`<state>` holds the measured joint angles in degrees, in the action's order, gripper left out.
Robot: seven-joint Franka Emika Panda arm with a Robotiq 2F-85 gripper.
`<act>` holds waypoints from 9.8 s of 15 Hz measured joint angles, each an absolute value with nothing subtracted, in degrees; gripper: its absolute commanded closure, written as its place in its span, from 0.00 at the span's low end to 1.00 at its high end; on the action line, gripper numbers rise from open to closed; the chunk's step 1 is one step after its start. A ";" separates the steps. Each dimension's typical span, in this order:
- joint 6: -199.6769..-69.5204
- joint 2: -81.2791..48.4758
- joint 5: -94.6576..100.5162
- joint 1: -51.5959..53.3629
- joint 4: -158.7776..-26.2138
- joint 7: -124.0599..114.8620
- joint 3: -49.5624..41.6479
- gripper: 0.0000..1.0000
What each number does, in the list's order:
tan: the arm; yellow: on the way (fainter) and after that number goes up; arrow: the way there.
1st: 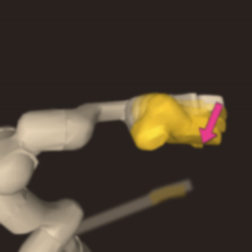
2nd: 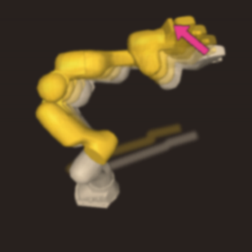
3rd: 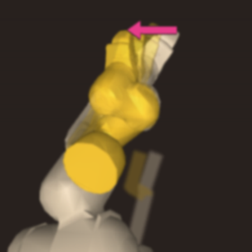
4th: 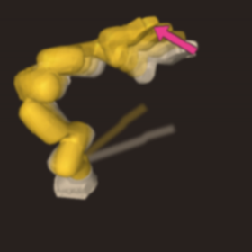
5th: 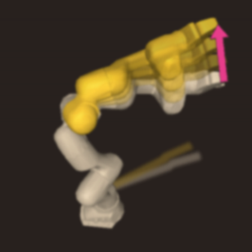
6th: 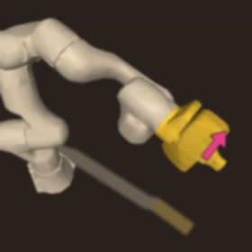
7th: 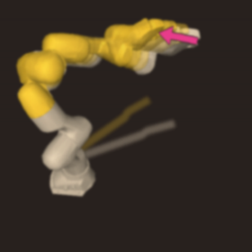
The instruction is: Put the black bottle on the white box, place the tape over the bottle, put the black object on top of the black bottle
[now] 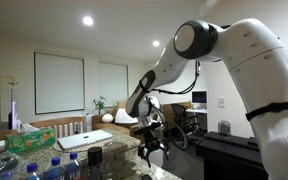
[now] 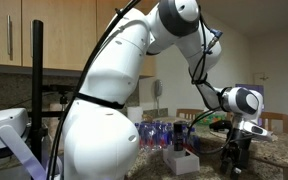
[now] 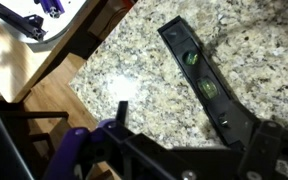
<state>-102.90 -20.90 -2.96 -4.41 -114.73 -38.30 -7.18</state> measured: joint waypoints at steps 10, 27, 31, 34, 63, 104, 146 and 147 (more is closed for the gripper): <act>-119.56 -22.78 2.03 3.62 -116.87 -34.19 -5.03 0.00; -130.91 -22.84 10.35 4.86 -126.46 -34.35 -6.84 0.00; -135.27 -23.56 10.65 4.87 -128.16 -34.19 -7.00 0.28; -138.09 -25.30 10.64 4.90 -128.19 -33.76 -6.50 0.41; -123.99 -16.98 11.08 11.78 -127.56 -49.50 -7.11 0.78; -113.63 -33.16 10.52 5.39 -111.68 -46.33 -6.53 0.00; -149.75 -16.58 -3.65 2.96 -140.04 -39.91 -5.88 0.00; -149.73 -16.72 -3.65 2.95 -139.99 -39.91 -5.89 0.00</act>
